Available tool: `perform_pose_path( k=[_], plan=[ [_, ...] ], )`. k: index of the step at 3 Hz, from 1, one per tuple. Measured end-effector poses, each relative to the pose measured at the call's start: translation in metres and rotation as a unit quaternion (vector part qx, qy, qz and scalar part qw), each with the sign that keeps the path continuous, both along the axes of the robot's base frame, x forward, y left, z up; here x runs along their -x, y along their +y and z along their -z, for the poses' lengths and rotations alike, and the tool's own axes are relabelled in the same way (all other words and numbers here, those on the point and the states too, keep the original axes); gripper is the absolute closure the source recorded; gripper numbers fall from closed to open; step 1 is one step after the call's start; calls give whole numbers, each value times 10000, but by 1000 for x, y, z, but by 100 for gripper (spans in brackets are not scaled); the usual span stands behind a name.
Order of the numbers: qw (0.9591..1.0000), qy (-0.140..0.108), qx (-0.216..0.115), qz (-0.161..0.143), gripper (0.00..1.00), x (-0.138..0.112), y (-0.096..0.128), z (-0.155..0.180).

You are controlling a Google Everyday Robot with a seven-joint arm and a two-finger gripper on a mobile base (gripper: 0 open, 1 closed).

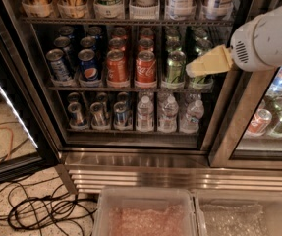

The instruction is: Pick blue plastic bottle from top shelf of fridge

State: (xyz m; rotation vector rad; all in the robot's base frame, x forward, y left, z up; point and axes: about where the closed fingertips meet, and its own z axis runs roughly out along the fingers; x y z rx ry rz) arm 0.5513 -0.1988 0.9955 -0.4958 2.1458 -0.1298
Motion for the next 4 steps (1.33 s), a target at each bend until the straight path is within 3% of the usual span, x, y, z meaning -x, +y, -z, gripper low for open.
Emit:
perform_pose_path(
  k=[1, 2, 3, 4],
  plan=[
    [9989, -425, -181, -34, 0, -20, 33, -7],
    [9970, -735, -142, 198, 2, -37, 35, -13],
    [9940, -914, -35, 607, 9, -43, 21, -18],
    [9874, -1013, -33, 1215, 11, -44, -6, -21]
  ],
)
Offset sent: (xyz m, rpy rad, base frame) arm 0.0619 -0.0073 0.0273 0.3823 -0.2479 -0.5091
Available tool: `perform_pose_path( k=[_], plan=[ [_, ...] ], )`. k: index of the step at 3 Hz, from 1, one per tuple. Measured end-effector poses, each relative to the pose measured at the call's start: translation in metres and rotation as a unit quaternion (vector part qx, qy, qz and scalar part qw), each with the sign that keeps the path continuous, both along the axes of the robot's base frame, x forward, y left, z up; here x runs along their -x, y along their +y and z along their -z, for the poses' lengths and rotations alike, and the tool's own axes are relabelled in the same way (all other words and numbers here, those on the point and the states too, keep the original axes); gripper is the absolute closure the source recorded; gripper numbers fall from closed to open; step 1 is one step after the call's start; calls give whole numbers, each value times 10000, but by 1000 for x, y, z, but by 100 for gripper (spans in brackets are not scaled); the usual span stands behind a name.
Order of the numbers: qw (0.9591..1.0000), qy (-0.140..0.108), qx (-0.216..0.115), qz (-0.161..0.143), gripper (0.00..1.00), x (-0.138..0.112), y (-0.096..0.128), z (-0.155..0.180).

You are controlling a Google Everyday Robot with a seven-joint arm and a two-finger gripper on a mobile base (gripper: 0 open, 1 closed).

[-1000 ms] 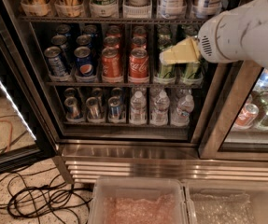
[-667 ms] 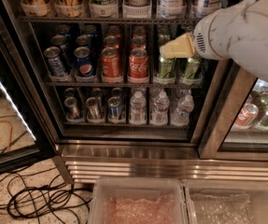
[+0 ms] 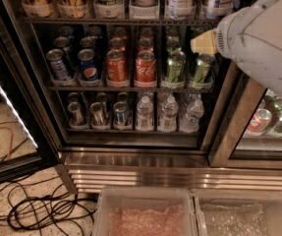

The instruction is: Pick blue plastic bottle from top shelf of fridge

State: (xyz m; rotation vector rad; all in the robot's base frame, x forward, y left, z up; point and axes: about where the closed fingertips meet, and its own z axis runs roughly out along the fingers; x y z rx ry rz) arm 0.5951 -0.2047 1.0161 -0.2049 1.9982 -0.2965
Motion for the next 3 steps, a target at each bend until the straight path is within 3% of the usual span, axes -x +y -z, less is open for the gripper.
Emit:
perform_pose_path(
  k=[1, 2, 3],
  plan=[
    [9960, -87, -688, 562, 21, -2, -18, 0],
    [9868, -214, -1403, 778, 3, -5, -21, -2],
    [9854, -235, -1479, 804, 0, -4, -21, -3]
  ],
)
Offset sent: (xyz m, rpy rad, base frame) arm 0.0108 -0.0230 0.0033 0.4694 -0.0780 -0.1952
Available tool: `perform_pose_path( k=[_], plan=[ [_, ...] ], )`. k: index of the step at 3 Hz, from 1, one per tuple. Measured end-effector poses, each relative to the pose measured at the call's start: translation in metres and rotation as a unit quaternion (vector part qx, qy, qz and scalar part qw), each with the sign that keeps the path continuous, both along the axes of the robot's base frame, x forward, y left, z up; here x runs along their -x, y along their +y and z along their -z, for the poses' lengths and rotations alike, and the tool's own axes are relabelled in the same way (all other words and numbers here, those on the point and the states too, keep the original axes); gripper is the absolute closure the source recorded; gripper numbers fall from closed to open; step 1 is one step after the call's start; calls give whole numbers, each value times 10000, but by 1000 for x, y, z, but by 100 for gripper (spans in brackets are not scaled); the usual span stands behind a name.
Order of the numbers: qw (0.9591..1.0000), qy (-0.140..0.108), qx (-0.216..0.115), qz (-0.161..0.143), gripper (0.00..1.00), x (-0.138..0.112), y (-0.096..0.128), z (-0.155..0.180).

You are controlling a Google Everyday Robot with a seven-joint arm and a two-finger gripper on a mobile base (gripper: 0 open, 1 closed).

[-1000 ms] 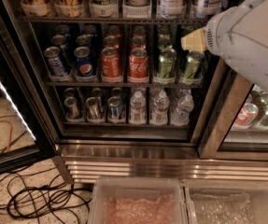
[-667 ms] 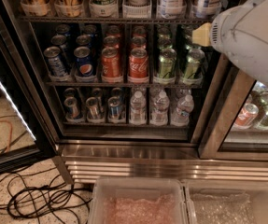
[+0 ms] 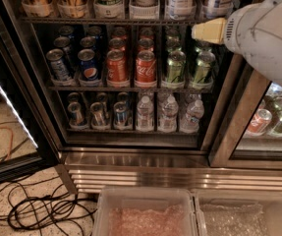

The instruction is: Pick blue plastic bottle from top shelf of fridge

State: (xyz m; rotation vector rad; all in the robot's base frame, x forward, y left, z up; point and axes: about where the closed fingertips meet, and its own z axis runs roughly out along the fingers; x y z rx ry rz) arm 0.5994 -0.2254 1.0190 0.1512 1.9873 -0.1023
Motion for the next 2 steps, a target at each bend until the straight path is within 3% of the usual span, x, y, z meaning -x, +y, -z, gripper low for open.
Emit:
perform_pose_path(
  k=[2],
  plan=[
    [9980, -468, -332, 269, 0, -12, 11, -7]
  ],
)
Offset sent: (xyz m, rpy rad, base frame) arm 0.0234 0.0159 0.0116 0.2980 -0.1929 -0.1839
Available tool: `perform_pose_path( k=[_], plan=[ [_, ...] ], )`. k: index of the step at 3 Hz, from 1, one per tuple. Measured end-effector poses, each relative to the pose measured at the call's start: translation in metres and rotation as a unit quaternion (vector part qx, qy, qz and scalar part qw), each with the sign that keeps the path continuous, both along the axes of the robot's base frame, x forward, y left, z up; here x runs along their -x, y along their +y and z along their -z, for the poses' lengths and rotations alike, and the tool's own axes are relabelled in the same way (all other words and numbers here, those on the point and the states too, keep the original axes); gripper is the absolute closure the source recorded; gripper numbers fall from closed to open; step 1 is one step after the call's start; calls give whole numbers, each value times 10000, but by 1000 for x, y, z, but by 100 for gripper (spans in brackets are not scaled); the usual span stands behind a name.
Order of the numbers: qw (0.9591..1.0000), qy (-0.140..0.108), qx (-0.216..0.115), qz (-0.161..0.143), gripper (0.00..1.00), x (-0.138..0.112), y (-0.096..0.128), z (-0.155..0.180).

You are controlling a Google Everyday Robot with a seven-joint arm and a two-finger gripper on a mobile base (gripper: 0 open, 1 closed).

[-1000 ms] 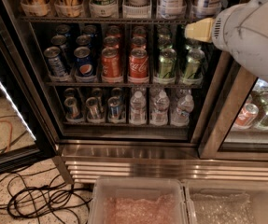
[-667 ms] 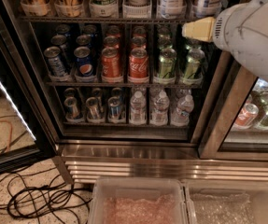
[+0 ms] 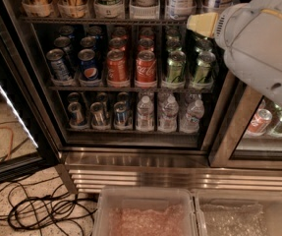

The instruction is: Pick blue plastic bottle from top shelf of fridge

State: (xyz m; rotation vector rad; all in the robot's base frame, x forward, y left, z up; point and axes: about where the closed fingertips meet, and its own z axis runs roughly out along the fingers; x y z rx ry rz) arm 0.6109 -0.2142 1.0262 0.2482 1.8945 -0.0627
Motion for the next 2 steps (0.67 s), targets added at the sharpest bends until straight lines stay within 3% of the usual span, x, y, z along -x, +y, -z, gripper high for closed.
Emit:
perform_pose_path(
  k=[1, 2],
  plan=[
    [9989, -250, -356, 185, 18, -5, 1, -10],
    [9969, -341, -672, 222, 40, -7, 2, -18]
  ],
)
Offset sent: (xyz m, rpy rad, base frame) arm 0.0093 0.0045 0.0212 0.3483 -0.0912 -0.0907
